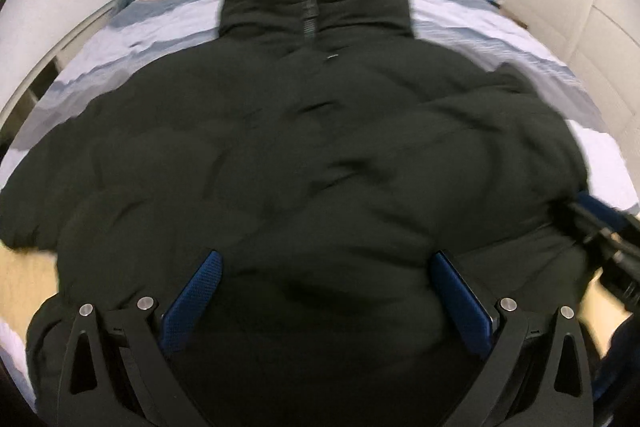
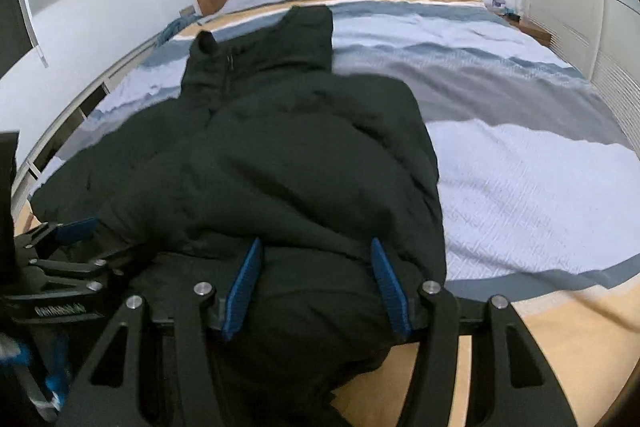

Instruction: Fold large clothes

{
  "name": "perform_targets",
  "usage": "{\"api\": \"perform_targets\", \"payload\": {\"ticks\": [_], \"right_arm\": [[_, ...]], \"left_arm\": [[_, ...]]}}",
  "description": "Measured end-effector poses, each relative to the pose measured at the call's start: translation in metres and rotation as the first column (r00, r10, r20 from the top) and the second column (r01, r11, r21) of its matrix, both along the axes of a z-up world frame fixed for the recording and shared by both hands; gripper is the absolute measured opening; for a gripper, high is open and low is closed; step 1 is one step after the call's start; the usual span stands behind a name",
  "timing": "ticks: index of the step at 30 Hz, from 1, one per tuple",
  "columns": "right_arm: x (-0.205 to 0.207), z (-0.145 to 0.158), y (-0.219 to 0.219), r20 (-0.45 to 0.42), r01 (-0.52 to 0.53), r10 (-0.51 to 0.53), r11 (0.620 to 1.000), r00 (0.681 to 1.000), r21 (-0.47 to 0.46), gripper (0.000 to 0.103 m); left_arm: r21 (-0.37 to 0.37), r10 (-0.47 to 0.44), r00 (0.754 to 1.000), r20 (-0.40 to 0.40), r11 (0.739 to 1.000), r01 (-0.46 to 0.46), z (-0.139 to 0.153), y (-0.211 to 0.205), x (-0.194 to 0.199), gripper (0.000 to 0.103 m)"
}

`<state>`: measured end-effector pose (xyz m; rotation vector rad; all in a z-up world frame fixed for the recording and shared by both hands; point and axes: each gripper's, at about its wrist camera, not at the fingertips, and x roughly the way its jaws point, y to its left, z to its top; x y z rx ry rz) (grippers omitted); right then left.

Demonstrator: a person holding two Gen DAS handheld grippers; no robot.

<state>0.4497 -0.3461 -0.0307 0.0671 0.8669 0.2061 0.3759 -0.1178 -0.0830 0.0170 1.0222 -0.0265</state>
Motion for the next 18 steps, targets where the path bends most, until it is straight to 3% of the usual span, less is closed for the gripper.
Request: {"api": "perform_targets", "payload": {"ticks": [5,10,14,18], "right_arm": [[-0.008,0.011,-0.002,0.007,0.053,-0.052,0.997,0.999,-0.060,0.055],[-0.038,0.035,0.014,0.059,0.034,-0.034,0.999,0.998,0.012,0.055],[-0.052,0.010,0.041,-0.040,-0.016,0.016,1.000,0.999,-0.003,0.055],[-0.072,0.004,0.035,-0.107,0.071,-0.068,0.997,0.992,0.027,0.055]], "left_arm": [[0.013,0.059,0.998,-0.007,0.998,-0.059,0.008,0.030,-0.015,0.103],[0.039,0.084,0.996,-0.004,0.996,-0.084,0.013,0.037,-0.027,0.103],[0.049,0.103,0.995,0.011,0.993,-0.104,0.024,0.050,-0.053,0.102],[0.035,0.139,0.987,0.080,0.989,-0.142,0.049,0.069,-0.094,0.102]]}}
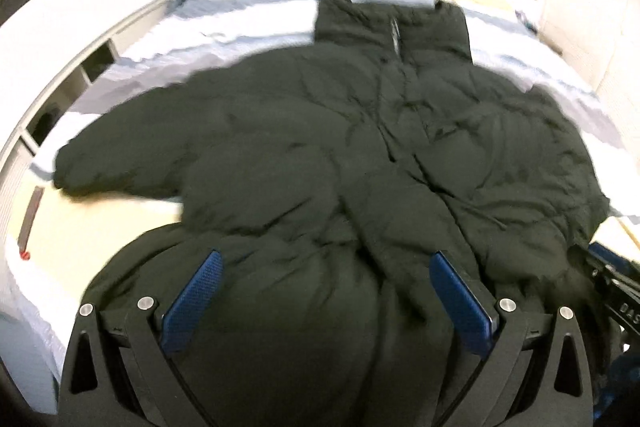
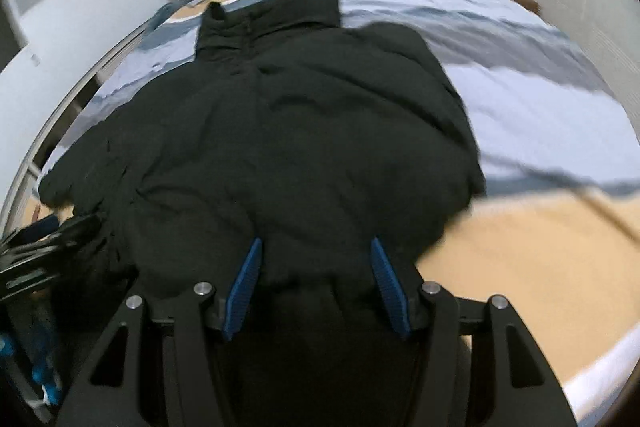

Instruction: Fold large clothes

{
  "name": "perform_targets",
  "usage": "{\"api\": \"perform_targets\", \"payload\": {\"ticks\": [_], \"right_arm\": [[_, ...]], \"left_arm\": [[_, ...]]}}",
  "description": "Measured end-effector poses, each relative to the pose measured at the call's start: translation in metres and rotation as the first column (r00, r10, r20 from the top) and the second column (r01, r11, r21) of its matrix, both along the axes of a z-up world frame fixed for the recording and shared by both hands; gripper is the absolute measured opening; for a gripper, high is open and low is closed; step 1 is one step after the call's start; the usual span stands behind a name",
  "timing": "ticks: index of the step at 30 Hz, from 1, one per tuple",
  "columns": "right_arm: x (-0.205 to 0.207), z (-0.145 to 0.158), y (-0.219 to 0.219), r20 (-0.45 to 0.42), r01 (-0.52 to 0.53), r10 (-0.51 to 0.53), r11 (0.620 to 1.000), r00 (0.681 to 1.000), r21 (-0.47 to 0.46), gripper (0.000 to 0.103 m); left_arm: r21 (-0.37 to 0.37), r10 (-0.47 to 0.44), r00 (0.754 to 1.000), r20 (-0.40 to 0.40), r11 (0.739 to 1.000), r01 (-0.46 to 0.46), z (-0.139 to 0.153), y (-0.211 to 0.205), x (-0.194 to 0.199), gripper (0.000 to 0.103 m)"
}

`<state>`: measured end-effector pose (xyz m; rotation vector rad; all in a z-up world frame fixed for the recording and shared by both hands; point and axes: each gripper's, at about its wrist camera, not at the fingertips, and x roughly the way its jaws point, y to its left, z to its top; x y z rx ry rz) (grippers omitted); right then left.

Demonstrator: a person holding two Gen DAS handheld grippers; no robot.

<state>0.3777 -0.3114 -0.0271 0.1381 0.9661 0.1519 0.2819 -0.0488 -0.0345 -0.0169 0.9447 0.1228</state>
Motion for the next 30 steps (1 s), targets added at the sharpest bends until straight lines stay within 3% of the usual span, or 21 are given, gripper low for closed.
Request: {"api": "perform_targets", "payload": {"ticks": [6,14,23,30], "right_arm": [[-0.058,0.034,0.009,0.038,0.048,-0.049,0.999,0.998,0.026,0.055],[-0.127,0.083,0.034,0.136,0.096,-0.102,0.994,0.985,0.051,0.055],[-0.168,0.112,0.051,0.176,0.144,-0.142,0.990,0.974,0.002,0.055],[-0.180,0.133,0.062,0.190,0.165,-0.153,0.985,0.970,-0.052,0.055]], "left_arm": [[-0.032,-0.003,0.990,0.138,0.999,0.008,0.044,0.019,-0.082,0.102],[-0.008,-0.045,0.966,0.253,0.999,0.049,0.084,0.046,-0.164,0.102],[-0.027,0.011,0.938,0.348,1.000,-0.002,0.103,0.094,-0.211,0.102],[-0.061,0.042,0.933,0.359,0.998,-0.021,0.104,0.125,-0.220,0.102]]}}
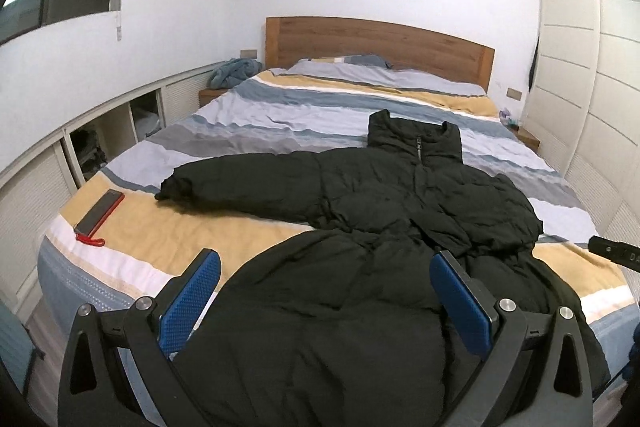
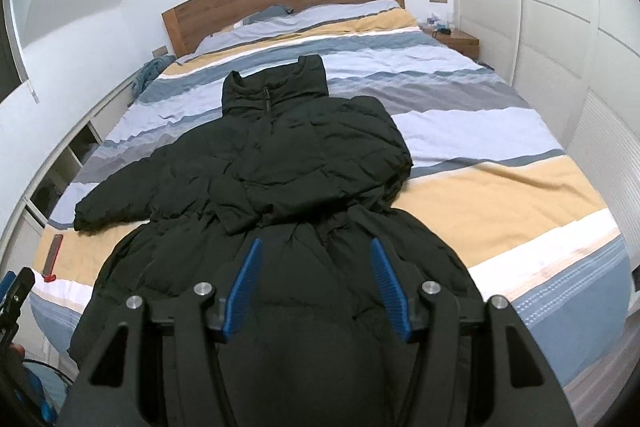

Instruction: Fold large clothes

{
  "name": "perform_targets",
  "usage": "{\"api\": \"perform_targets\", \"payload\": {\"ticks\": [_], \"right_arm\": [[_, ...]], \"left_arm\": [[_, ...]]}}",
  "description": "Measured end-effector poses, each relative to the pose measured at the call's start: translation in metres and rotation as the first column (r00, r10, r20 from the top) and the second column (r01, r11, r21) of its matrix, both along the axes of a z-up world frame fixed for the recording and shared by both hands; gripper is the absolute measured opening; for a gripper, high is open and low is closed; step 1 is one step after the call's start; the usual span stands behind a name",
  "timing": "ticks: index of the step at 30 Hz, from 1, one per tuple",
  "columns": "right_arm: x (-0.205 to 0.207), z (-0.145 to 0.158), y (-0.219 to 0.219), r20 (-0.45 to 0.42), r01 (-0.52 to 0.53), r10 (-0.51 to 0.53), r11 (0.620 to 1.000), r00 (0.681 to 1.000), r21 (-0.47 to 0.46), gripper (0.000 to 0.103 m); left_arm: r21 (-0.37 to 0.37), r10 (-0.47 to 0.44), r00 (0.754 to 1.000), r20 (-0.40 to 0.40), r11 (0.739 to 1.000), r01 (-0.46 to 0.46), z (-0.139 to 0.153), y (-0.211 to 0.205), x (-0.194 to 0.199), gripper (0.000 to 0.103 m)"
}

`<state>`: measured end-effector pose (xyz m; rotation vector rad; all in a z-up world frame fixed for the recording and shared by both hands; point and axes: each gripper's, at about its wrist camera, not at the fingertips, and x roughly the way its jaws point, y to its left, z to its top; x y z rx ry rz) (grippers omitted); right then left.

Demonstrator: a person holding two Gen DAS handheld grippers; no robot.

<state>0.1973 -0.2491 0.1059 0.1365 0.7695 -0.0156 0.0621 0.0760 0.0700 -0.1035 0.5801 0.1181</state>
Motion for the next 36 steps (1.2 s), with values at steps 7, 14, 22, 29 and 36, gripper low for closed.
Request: {"api": "perform_targets", "payload": {"ticks": [7,14,22,29,36], "right_arm": [[-0.005,0.018,0.005,0.014,0.012,-0.012,0.998,1.000,-0.067,0.055],[-0.005,0.023,0.006,0.019,0.015,-0.014,0.996,1.000,-0.086,0.055],[0.001,0.005,-0.003,-0.029,0.027,-0.030,0.996,0.999,-0.087,0.055],[0.007,-0.008,-0.022,-0.051,0.067,-0.071,0.995,0.996,-0.078,0.055],[0.013,-0.019,-0.029,-0.068,0.079,-0.084,0.994,0.994,-0.074,0.055]], "left_arm": [[-0.026,0.023,1.000,-0.018,0.999,-0.024,-0.010,0.021,0.014,0.102],[-0.017,0.039,0.999,-0.035,0.999,-0.040,-0.013,0.030,0.032,0.102],[-0.022,0.043,0.997,-0.068,0.999,-0.045,-0.018,0.041,0.058,0.102],[-0.036,0.047,0.997,-0.061,0.998,-0.049,-0.009,0.042,0.085,0.102],[-0.053,0.053,0.997,-0.057,0.997,-0.056,0.000,0.037,0.123,0.102]]}}
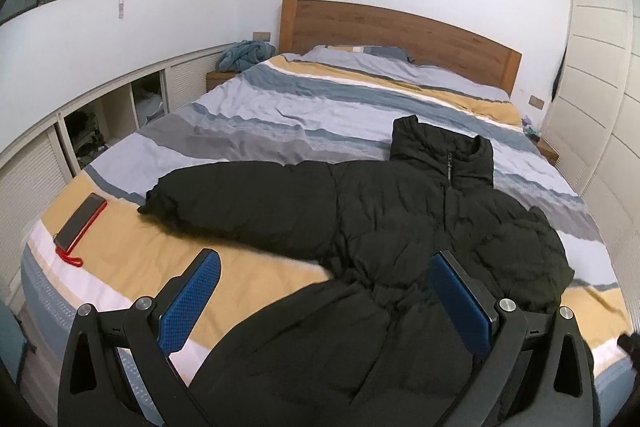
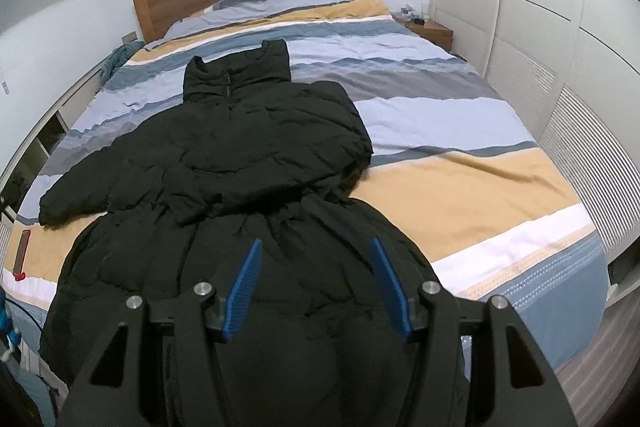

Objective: Fold large clothes
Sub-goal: 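Grasp the other sleeve cuff with the left gripper and lift it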

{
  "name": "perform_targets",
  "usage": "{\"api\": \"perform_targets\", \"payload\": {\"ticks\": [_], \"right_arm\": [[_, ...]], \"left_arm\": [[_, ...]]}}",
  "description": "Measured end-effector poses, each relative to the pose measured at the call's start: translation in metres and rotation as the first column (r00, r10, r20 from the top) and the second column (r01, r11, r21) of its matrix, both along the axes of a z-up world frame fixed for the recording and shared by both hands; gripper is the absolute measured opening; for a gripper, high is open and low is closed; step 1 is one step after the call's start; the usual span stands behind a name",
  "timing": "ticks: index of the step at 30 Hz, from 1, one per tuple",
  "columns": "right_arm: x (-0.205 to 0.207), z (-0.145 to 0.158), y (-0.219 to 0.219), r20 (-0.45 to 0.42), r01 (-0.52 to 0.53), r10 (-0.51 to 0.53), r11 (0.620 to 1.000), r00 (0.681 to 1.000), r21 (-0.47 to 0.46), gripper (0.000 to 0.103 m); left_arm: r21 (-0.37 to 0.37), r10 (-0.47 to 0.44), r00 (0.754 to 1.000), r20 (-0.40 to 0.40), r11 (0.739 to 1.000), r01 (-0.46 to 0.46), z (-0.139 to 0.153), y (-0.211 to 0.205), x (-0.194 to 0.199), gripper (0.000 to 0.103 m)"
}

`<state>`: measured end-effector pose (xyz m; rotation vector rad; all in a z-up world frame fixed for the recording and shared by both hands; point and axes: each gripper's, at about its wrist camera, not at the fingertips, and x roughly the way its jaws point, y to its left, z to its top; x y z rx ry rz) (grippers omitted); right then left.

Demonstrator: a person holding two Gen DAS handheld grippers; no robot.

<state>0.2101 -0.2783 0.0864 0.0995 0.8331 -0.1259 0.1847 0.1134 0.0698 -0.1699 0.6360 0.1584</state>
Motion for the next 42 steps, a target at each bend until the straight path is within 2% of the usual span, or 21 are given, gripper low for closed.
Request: {"api": "perform_targets", "payload": {"ticks": [10,15,19,22,25,26,28,29,32,34,36,39,41,42], "right_arm": [[0.013,-0.019,-0.015,-0.038,0.033,-0.033,0.999,0.999,-0.003,0.055],[0.024,-0.031,-0.015,-0.069,0.027,-0.027,1.000,0.997,-0.013,0.055],[0.036,-0.034,-0.012,-0.087,0.014,-0.016,0.999,0.996,-0.030,0.055],[0.043,-0.034,-0.008,-0.088,0.003,-0.007,0.999,0.996,-0.037,0.055],[0.050,-0.039,-0.002,-0.105,-0.012,0.007,0.999,0.994,-0.046,0.055],[0.052,-0.040,-0.001,-0.110,-0.015,0.010,0.999,0.994,-0.048,0.055],[0.056,-0.044,0.001,-0.124,-0.021,0.015,0.998,0.992,-0.052,0.055],[0.058,-0.045,0.002,-0.127,-0.022,0.015,0.998,0.992,-0.054,0.055],[0.063,-0.050,0.004,-0.138,-0.021,0.013,0.998,0.990,-0.054,0.055],[0.068,-0.055,0.008,-0.149,-0.028,0.019,0.998,0.989,-0.055,0.055],[0.071,-0.059,0.010,-0.157,-0.035,0.026,0.998,0.987,-0.055,0.055],[0.074,-0.064,0.013,-0.169,-0.047,0.036,0.997,0.985,-0.057,0.055],[0.075,-0.065,0.013,-0.172,-0.050,0.040,0.997,0.984,-0.056,0.055],[0.075,-0.066,0.012,-0.172,-0.048,0.039,0.997,0.984,-0.053,0.055]], "left_arm": [[-0.028,0.033,0.999,-0.035,0.999,-0.034,-0.008,0.013,0.057,0.102],[-0.110,0.064,0.995,-0.073,0.991,-0.071,-0.019,0.049,0.094,0.102],[-0.229,0.119,0.986,-0.114,0.963,-0.143,-0.041,0.097,0.124,0.102],[-0.290,0.174,0.969,-0.177,0.931,-0.221,-0.068,0.138,0.144,0.102],[-0.307,0.238,0.946,-0.221,0.904,-0.299,-0.090,0.170,0.152,0.102],[-0.315,0.272,0.933,-0.235,0.887,-0.337,-0.098,0.184,0.153,0.102],[-0.341,0.329,0.907,-0.264,0.848,-0.406,-0.112,0.207,0.151,0.102],[-0.370,0.358,0.889,-0.285,0.815,-0.446,-0.122,0.221,0.148,0.102],[-0.417,0.409,0.850,-0.331,0.745,-0.521,-0.145,0.247,0.139,0.102],[-0.433,0.426,0.834,-0.352,0.715,-0.548,-0.156,0.259,0.138,0.102],[-0.456,0.433,0.827,-0.358,0.692,-0.560,-0.162,0.269,0.139,0.102],[-0.502,0.433,0.832,-0.347,0.663,-0.555,-0.168,0.285,0.143,0.100],[-0.555,0.401,0.847,-0.349,0.640,-0.531,-0.174,0.296,0.148,0.083],[-0.567,0.389,0.851,-0.353,0.634,-0.525,-0.176,0.299,0.150,0.079]]}}
